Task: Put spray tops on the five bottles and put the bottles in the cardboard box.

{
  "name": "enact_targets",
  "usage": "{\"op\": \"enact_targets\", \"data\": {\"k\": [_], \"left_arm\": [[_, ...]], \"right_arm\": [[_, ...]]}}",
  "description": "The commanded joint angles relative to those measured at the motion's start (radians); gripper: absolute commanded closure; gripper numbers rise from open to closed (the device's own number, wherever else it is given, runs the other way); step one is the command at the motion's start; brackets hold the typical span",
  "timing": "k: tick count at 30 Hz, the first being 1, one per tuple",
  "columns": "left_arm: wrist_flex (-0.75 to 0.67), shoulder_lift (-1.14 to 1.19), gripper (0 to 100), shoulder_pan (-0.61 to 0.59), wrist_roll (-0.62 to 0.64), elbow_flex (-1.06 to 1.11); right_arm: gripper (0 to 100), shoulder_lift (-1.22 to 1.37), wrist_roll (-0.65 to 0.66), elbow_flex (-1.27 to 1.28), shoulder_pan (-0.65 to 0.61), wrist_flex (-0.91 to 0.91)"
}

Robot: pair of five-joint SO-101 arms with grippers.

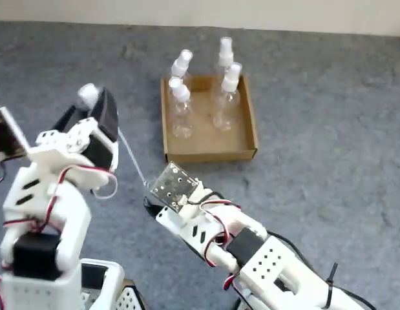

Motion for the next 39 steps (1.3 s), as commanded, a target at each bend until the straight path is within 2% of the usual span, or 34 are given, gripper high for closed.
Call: {"op": "enact_targets", "data": {"k": [1,9,13,15,19,23,28,32,36,39], "left_arm": [[-0.057,-0.015,100,0.024,0.011,0.047],[-0.052,-0.016,100,0.027,0.015,0.122],[0.035,-0.016,100,0.033,0.012,0.116],[0.071,-0.033,100,0.077,0.008,0.124],[0.121,-0.101,100,0.205,-0.089,0.177],[0.118,-0.194,100,0.209,-0.138,0.251],[0.118,-0.303,100,0.216,-0.183,0.351],[0.114,-0.332,100,0.225,-0.209,0.421],[0.112,-0.331,100,0.315,-0.232,0.435],[0.117,-0.331,99,0.329,-0.244,0.435]], "right_arm": [[99.5,-0.025,-0.011,-0.010,-0.008,-0.028],[99.5,-0.025,-0.095,-0.010,-0.001,-0.028],[99.5,-0.025,-0.095,-0.010,-0.001,-0.028],[99.5,-0.025,-0.095,-0.010,-0.001,-0.028],[99.5,-0.025,-0.100,-0.010,-0.001,-0.030],[99.5,-0.027,-0.104,-0.007,0.027,-0.035],[99.5,-0.054,-0.250,-0.007,0.094,-0.104],[99.5,-0.159,-0.259,-0.001,0.096,-0.107],[99.5,-0.220,-0.256,0.012,0.059,-0.074],[99.5,-0.226,-0.256,0.021,0.059,-0.054]]}}
